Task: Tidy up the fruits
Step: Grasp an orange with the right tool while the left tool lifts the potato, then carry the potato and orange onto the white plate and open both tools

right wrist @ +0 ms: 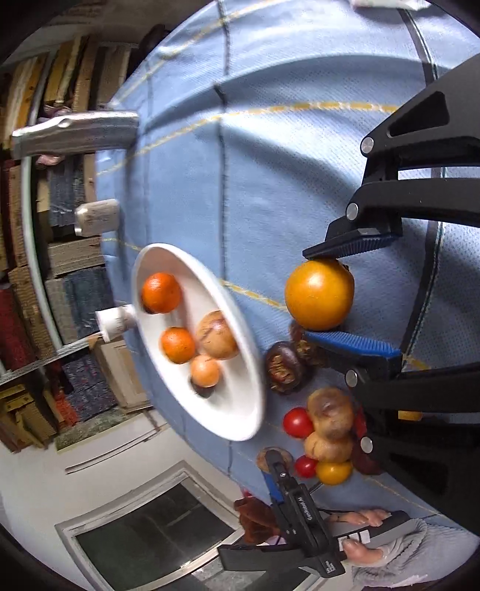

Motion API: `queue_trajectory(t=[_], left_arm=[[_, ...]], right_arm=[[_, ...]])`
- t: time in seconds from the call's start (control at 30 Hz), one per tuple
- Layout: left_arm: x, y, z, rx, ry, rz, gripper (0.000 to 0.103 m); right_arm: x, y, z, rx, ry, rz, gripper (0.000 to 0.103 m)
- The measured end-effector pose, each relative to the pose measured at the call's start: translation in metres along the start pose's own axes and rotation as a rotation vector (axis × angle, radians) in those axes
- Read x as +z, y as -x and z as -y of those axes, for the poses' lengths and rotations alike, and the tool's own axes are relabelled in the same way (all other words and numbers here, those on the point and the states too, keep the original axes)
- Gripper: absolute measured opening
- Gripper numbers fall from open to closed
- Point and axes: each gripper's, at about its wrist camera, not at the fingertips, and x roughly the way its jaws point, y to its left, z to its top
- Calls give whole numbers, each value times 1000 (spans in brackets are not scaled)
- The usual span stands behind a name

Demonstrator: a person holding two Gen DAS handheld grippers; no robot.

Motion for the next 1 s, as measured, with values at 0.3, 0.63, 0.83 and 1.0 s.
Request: queue_trajectory(t=[0.3, 0.63, 0.83, 1.0], left_arm=[[58, 41, 18, 19, -7, 132, 45], [63, -28, 51, -10, -29, 24, 46], [64, -35, 51, -5, -43, 22, 50], [63, -26, 48, 21, -45, 59, 75]], right_arm=[[70, 57, -24, -19, 39, 209, 39], [95, -32, -34, -73, 71, 125, 39], [92, -58, -33, -93, 90, 113, 41], [86, -51, -37, -106, 116, 147, 61]])
